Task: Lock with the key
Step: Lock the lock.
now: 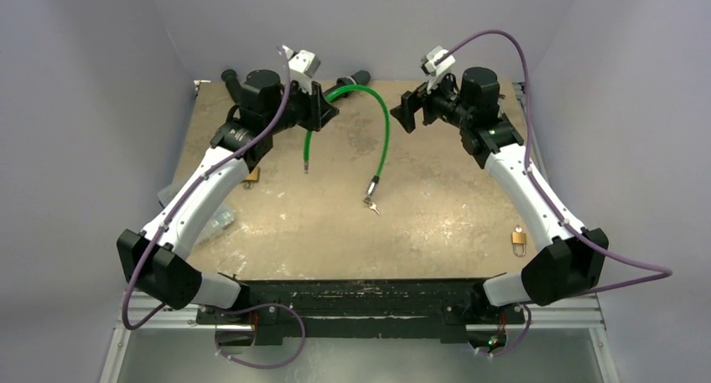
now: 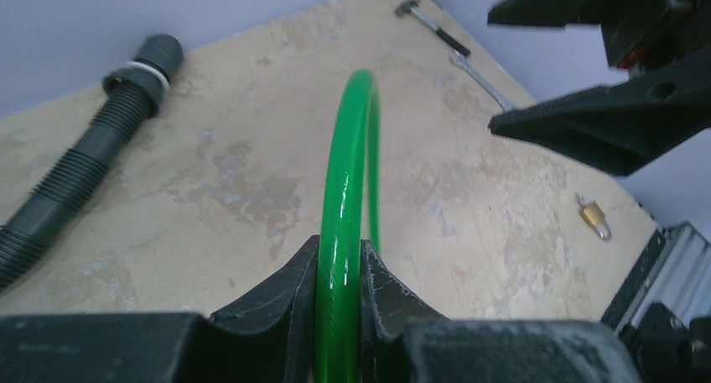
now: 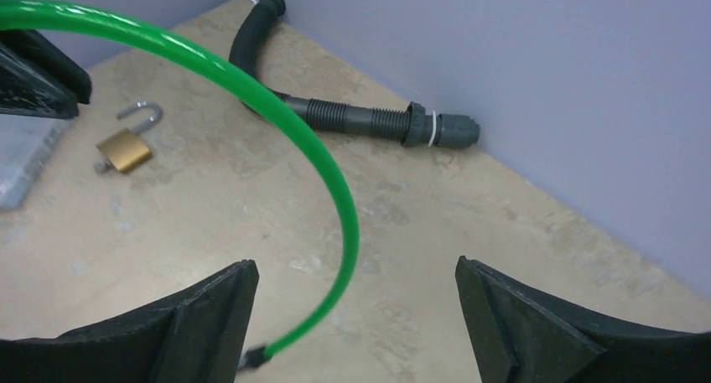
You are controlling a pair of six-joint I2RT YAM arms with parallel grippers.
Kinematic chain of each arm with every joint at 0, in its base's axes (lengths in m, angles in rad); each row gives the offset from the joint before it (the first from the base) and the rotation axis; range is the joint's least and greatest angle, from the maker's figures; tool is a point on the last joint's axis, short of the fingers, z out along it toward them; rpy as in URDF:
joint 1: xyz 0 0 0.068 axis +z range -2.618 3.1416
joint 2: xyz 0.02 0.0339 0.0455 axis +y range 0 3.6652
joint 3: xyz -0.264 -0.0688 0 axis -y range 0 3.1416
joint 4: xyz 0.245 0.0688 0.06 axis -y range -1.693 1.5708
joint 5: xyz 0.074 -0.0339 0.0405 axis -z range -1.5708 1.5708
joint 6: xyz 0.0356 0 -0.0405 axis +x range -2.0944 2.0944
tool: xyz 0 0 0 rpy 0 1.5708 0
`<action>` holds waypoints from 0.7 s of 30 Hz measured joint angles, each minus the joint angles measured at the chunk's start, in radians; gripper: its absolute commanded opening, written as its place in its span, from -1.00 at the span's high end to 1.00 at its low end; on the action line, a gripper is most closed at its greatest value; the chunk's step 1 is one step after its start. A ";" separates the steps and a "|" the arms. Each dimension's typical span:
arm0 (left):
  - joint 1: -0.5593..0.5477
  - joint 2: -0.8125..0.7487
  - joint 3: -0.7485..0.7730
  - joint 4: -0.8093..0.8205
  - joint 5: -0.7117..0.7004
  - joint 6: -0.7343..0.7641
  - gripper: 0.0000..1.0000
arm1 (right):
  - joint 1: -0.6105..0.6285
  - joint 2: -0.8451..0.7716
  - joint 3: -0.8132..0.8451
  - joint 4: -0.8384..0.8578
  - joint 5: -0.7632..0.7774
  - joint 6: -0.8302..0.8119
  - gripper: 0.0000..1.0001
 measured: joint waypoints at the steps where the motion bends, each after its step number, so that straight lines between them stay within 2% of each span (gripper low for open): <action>1: 0.000 -0.011 0.000 0.012 -0.021 -0.023 1.00 | -0.004 -0.007 -0.013 0.012 0.010 0.052 -0.98; 9: 0.001 -0.036 0.028 0.063 -0.146 -0.166 1.00 | -0.024 -0.058 -0.174 0.061 0.044 0.409 -0.98; 14: 0.001 -0.036 0.058 0.066 -0.189 -0.230 1.00 | -0.024 -0.029 -0.248 0.103 0.031 0.535 -0.98; 21: -0.014 -0.036 0.123 0.068 -0.234 -0.312 1.00 | -0.023 0.052 -0.268 0.171 0.013 0.702 -0.96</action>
